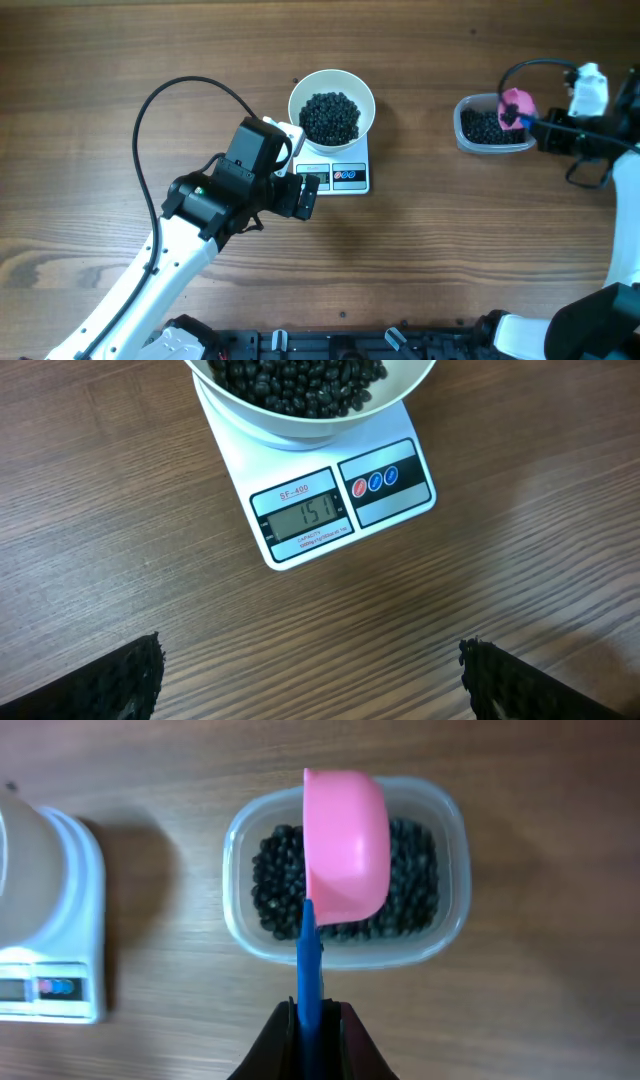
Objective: Scoop item into bowl and weigh 150g on scale
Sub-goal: 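Dip the pink scoop into the black beans with the right gripper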
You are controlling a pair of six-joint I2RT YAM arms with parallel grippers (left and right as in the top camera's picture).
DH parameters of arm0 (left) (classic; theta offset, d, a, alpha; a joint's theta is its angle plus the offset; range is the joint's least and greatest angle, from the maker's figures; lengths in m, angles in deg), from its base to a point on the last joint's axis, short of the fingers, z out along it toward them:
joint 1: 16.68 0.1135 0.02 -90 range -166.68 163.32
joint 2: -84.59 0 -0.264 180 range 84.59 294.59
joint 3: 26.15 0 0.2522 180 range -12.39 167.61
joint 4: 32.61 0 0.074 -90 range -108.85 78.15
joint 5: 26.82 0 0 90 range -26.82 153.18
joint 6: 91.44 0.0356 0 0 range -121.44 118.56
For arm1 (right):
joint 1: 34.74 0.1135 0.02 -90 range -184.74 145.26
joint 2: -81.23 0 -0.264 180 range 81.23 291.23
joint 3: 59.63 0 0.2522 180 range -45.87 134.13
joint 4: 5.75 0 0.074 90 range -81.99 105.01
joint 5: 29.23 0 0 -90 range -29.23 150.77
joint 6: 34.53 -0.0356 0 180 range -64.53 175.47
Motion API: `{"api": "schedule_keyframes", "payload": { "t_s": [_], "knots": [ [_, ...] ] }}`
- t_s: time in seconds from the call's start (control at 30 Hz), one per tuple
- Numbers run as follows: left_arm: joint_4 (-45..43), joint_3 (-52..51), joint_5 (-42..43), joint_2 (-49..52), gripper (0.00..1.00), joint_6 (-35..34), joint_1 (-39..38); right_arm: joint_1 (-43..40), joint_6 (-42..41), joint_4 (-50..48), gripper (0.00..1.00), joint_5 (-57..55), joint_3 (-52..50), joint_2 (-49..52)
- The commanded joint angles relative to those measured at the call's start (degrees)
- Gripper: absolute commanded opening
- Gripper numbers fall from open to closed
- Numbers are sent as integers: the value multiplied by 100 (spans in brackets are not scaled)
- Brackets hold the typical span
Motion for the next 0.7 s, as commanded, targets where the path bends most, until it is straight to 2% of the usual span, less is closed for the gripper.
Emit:
{"api": "schedule_keyframes", "payload": {
  "t_s": [0.0,0.3,0.67],
  "knots": [
    [2,111,48,-42,100,131,17,378,575,-269,4,-800,26,-136],
    [2,111,48,-42,100,129,17,855,1027,-389,4,-1908,26,-136],
    [2,111,48,-42,100,129,17,881,1115,-417,4,-2050,26,-136]
  ]
}}
